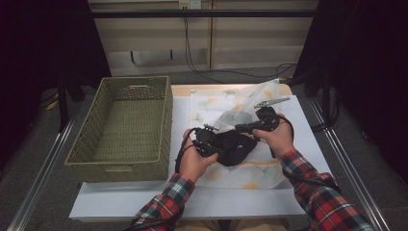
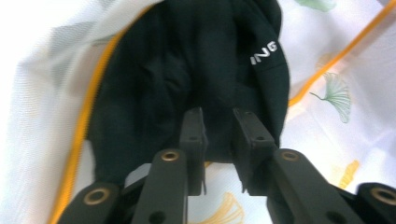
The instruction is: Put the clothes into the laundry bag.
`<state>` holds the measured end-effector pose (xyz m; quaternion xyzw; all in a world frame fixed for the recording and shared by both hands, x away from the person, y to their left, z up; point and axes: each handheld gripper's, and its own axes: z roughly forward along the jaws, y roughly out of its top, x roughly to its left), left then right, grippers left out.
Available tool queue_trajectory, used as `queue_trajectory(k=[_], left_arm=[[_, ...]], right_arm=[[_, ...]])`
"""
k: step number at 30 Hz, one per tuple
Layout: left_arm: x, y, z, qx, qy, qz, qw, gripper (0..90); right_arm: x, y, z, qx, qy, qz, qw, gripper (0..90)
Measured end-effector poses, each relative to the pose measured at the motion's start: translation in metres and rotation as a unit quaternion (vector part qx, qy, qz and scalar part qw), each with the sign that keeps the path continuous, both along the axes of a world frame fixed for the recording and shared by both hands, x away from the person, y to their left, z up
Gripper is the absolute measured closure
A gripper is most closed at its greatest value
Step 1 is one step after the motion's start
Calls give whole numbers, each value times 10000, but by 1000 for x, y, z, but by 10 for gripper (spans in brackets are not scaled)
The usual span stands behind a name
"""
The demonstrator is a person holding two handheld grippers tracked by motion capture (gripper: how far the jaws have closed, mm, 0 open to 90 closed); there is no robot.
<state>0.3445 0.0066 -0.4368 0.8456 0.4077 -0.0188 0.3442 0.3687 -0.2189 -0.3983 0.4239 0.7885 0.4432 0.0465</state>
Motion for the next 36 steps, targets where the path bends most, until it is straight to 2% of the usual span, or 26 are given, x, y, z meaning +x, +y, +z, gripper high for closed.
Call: queue_trajectory(k=[4, 6, 8, 12, 14, 17, 18, 24, 26, 27, 29, 31, 36], left_arm=[[-1, -3, -4, -11, 99, -34, 9999, 869], [-1, -2, -5, 3, 71, -61, 10000, 900], [-2, -3, -6, -78, 50, -17, 10000, 900], [-2, -5, -13, -50, 38, -141, 9999, 900], [-2, -7, -18, -68, 65, -67, 9999, 900], [1, -7, -25, 86, 100, -197, 9997, 900], [0, -9, -27, 11, 128, -135, 9998, 900], [-3, -13, -20, -146, 58, -243, 9996, 899], [-5, -16, -19, -289, 33, -286, 9992, 837], [-6, -16, -19, -261, 1, -318, 9992, 797], [-6, -17, -20, -307, 42, -360, 9989, 780], [-7, -19, -21, -308, 25, -328, 9990, 701], [-8, -22, -22, -386, -13, -311, 9988, 624]], right_arm=[[0, -1, -1, 12, 11, -18, 10000, 897], [0, -1, -1, 10, 16, -12, 10000, 897], [0, -1, -1, 18, 13, -14, 10000, 897], [0, -2, -2, 31, 27, -19, 10000, 897], [0, -1, -3, 37, 29, -22, 10000, 897], [0, -2, -3, 39, 23, -11, 10000, 897], [-1, -2, -3, 37, 24, -14, 10000, 897], [0, -3, -3, 30, 13, 9, 10000, 897], [-1, -3, -4, 43, 45, -2, 10000, 897], [-1, -3, -4, 46, 44, -1, 10000, 897], [-1, -3, -4, 45, 34, -18, 10000, 897], [-1, -3, -3, 33, 14, -14, 10000, 897], [-1, -3, 0, 33, 11, -26, 10000, 897]])
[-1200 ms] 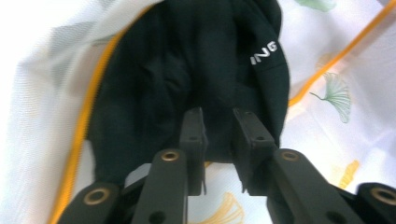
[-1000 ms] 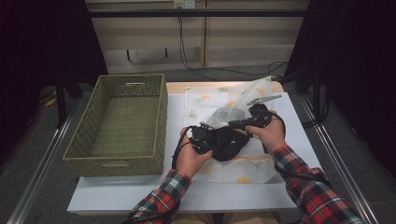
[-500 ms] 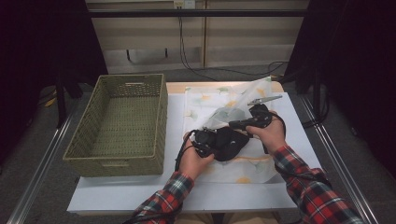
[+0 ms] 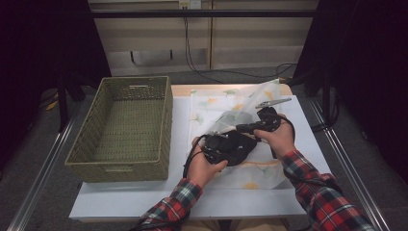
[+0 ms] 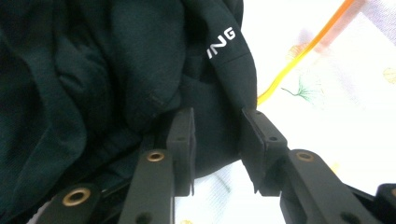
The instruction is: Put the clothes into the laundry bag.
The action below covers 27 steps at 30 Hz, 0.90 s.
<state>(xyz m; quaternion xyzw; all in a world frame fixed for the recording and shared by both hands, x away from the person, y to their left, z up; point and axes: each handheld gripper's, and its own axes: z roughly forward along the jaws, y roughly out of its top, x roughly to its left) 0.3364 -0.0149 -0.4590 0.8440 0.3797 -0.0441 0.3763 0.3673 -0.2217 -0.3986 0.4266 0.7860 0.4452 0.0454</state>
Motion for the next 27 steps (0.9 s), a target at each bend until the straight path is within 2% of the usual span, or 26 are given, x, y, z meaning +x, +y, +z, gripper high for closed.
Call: queue_trajectory(k=[2, 3, 4, 5, 6, 9, 10, 11, 13, 14, 15, 16, 17, 19, 20, 21, 23, 24, 25, 27], left_arm=[[0, -1, -1, -9, 46, -33, 10000, 607], [0, -1, 0, 15, 18, -79, 10000, 600], [-1, -3, 0, -33, 18, -2, 10000, 600], [0, -2, 1, 9, -13, -69, 10000, 573], [0, -3, 1, -71, 20, 2, 10000, 557], [-2, -4, 1, -109, 52, -7, 9999, 561], [-2, -5, 1, -20, 14, -92, 10000, 558], [-4, -7, 0, -44, 12, -56, 10000, 548], [-4, -9, -3, 90, -57, -181, 9998, 580], [-5, -10, -4, 57, -59, -129, 9999, 616], [-3, -8, -5, 94, 3, -230, 9997, 689], [-3, -10, -7, 4, 63, -85, 9999, 761], [-3, -10, -8, -70, 97, -20, 9999, 781], [-2, -8, -9, -76, 106, -58, 9999, 890], [0, -6, -8, 26, 90, -182, 9998, 893], [1, -6, -8, 72, 45, -192, 9998, 897], [3, -5, -7, 54, -27, -83, 9999, 900], [5, -2, -7, 140, -88, -91, 9998, 900], [7, -1, -7, 84, -91, 76, 9999, 900], [11, 4, -7, 38, -84, 218, 9997, 900]], right_arm=[[0, 0, 0, 1, 0, 3, 10000, 897], [0, 0, -1, -2, -6, 10, 10000, 897], [0, 0, -1, 12, -15, 8, 10000, 897], [0, 0, -1, 20, -7, 6, 10000, 897], [0, 0, -2, 11, -3, 11, 10000, 897], [0, 0, -2, 13, -3, 4, 10000, 897], [0, 0, -2, 13, 3, -1, 10000, 897], [0, 0, -2, 14, 6, -4, 10000, 896], [0, 0, -1, 15, -7, -4, 10000, 897], [0, 0, -1, 20, -12, -4, 10000, 896], [0, 0, -1, 20, -15, -4, 10000, 897], [0, 0, -1, 15, -14, -4, 10000, 897], [0, 0, -1, 10, -15, -4, 10000, 897], [-1, 0, -1, 11, -9, 1, 10000, 897], [0, 0, -1, 13, -4, 1, 10000, 897], [0, -1, -1, 15, 8, 0, 10000, 897], [0, -1, -1, 30, -4, -6, 10000, 897], [-1, -1, -1, 21, 8, -7, 10000, 897], [-1, -1, -1, 12, 2, 7, 10000, 897], [-1, -1, -1, 2, -1, 18, 10000, 897]])
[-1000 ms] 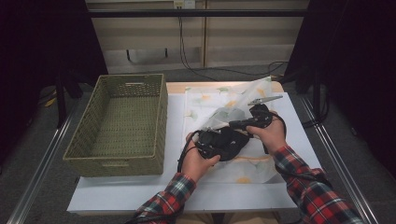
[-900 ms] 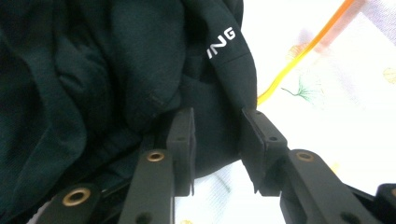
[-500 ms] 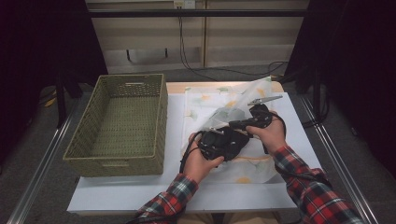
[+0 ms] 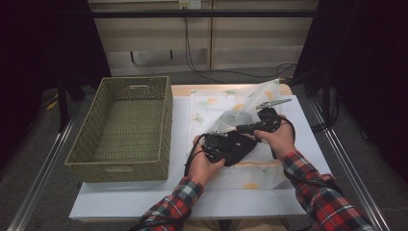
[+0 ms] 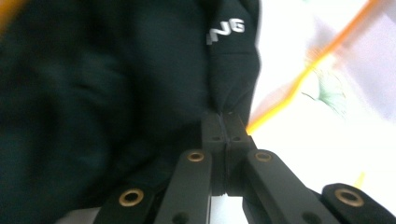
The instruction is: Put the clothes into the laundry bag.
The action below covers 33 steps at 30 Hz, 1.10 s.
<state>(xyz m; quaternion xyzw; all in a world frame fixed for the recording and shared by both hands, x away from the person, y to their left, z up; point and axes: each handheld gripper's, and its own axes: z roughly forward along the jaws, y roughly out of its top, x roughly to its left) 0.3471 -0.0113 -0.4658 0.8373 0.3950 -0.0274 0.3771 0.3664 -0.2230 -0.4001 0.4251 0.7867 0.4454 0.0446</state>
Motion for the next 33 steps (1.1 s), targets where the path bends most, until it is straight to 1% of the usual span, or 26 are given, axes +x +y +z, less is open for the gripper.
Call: queue_trajectory(k=[1, 4, 5, 6, 7, 8, 9, 10, 11, 13, 14, 16, 19, 21, 22, 23, 24, 25, 26, 28, 30, 31, 32, 33], left_arm=[[2, 3, 0, 31, -23, 3, 10000, 900], [7, 7, 0, 0, -30, 185, 9998, 900], [9, 8, 0, 36, -71, 218, 9997, 900], [10, 8, 0, 9, -101, 295, 9995, 900], [11, 9, 1, 100, -163, 318, 9993, 900], [13, 10, 1, 91, -181, 345, 9992, 900], [15, 11, 1, 39, -170, 416, 9990, 900], [17, 13, 1, 61, -210, 441, 9988, 900], [19, 14, 2, -12, -283, 548, 9981, 900], [22, 17, 5, 10, -368, 592, 9976, 900], [24, 19, 5, -63, -373, 677, 9970, 900], [27, 19, 5, -101, -340, 753, 9965, 900], [26, 20, 4, -115, -302, 671, 9972, 898], [25, 21, 3, -124, -287, 672, 9973, 885], [24, 21, 3, -180, -248, 661, 9973, 863], [24, 21, 3, -191, -260, 621, 9975, 827], [23, 21, 3, -165, -266, 619, 9976, 807], [22, 20, 4, -145, -208, 587, 9980, 805], [21, 20, 4, -170, -180, 569, 9981, 784], [20, 21, 4, -119, -205, 515, 9984, 751], [19, 22, 5, -141, -193, 523, 9983, 719], [18, 23, 6, -110, -201, 491, 9985, 708], [17, 23, 7, -150, -205, 530, 9983, 695], [16, 24, 7, -130, -213, 494, 9985, 691]], right_arm=[[0, 0, 0, 1, -8, -4, 10000, 897], [0, -1, 1, 6, 7, -14, 10000, 897], [0, -1, 1, 12, 10, -9, 10000, 897], [0, -1, 1, 26, 3, -3, 10000, 897], [0, -2, 1, 30, 9, -5, 10000, 897], [0, -1, 1, 35, 12, -2, 10000, 897], [0, -1, 1, 39, 16, 0, 10000, 897], [-1, -1, 1, 40, 19, 2, 10000, 897], [-1, -1, 1, 37, 11, 4, 10000, 897], [-1, -1, 2, 37, 8, 27, 10000, 897], [-1, -1, 2, 36, 5, 32, 10000, 897], [-1, -1, 2, 41, 22, 25, 10000, 897], [-1, -1, 2, 45, 17, 30, 10000, 897], [-1, -1, 2, 49, 20, 28, 10000, 897], [-1, -1, 1, 44, 31, 35, 10000, 897], [-1, -1, 1, 50, 38, 27, 10000, 896], [-2, -1, 1, 49, 36, 26, 10000, 897], [-2, -1, 1, 35, 37, 41, 10000, 897], [-2, -1, 1, 30, 39, 36, 10000, 897], [-2, 0, 0, 32, 38, 30, 10000, 897], [-2, 0, 1, 35, 41, 27, 10000, 897], [-2, 1, 1, 28, 49, 29, 10000, 897], [-2, 1, 1, 22, 46, 32, 10000, 897], [-2, 1, 1, 20, 45, 34, 10000, 897]])
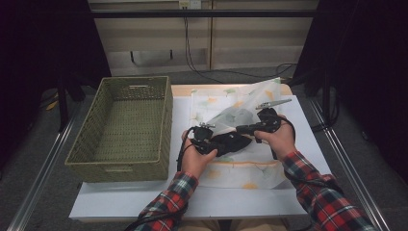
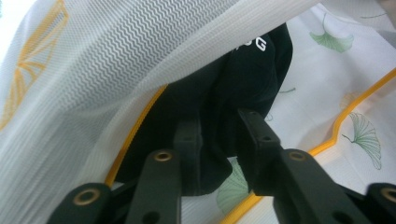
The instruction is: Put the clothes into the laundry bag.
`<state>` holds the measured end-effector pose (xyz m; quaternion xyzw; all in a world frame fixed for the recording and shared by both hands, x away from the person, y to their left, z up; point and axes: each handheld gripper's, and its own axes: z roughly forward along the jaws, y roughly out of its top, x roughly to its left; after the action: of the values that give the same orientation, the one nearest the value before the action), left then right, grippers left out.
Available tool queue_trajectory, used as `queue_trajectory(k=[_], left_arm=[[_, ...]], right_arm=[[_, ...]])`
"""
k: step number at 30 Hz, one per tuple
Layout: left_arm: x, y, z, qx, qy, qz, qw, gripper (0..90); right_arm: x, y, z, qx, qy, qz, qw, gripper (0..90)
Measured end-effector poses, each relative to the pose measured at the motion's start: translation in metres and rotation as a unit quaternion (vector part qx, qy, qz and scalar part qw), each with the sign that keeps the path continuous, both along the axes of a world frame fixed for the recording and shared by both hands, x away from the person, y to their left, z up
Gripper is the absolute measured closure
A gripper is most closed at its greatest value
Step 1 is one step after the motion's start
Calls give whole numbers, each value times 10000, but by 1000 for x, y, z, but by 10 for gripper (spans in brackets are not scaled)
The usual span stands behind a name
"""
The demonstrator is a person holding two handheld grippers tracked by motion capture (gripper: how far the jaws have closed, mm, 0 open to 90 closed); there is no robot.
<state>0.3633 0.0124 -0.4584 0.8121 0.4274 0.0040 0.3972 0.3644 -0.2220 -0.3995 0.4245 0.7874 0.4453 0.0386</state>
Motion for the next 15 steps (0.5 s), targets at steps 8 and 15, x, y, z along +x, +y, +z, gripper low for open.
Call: queue_trajectory(k=[8, 15], left_arm=[[-8, 0, 12, 2, -96, -20, 10000, 676], [-17, -7, 16, 137, 85, -33, 9999, 900]], right_arm=[[0, 0, 0, -8, 12, -8, 10000, 897], [0, 0, 0, 12, 5, -26, 10000, 897]])
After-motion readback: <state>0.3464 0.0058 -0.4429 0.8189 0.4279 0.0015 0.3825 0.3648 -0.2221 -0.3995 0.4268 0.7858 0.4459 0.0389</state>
